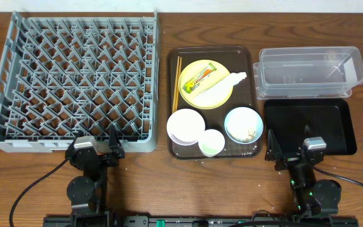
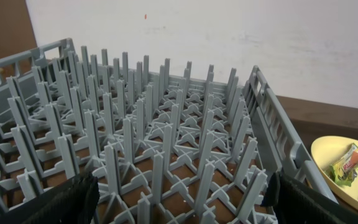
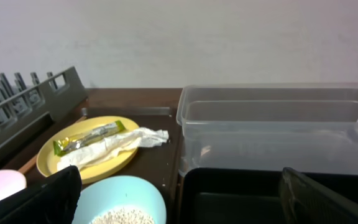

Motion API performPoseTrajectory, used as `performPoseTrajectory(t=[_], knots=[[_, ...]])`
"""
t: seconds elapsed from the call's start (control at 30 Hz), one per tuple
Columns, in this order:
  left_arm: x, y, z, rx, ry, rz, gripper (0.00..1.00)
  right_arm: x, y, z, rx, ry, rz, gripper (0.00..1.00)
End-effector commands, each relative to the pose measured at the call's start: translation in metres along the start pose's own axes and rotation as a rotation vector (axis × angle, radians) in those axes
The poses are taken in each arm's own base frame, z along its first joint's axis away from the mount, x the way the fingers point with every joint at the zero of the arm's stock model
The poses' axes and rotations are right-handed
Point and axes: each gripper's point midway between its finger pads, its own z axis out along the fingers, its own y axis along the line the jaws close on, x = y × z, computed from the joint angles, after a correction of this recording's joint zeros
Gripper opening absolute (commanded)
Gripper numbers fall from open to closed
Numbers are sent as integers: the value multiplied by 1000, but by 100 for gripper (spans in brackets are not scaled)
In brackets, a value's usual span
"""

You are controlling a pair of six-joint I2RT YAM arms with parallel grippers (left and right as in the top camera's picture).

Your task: Sort waste into correct bins and load items into the dishwasher

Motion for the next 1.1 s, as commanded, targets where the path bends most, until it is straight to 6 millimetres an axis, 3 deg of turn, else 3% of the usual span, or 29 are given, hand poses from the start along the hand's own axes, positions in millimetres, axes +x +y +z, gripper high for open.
performPoseTrajectory(t=[0.0, 0.3, 1.07], knots=[[14, 1, 0, -2, 49, -6, 89, -3, -4, 0, 18, -15, -12, 99], [6, -1, -1, 6, 25, -10, 90, -12, -3, -1, 14, -47, -20, 99], [-110, -14, -12, 10, -73, -9, 90, -95, 9, -15, 7, -89, -123, 99]])
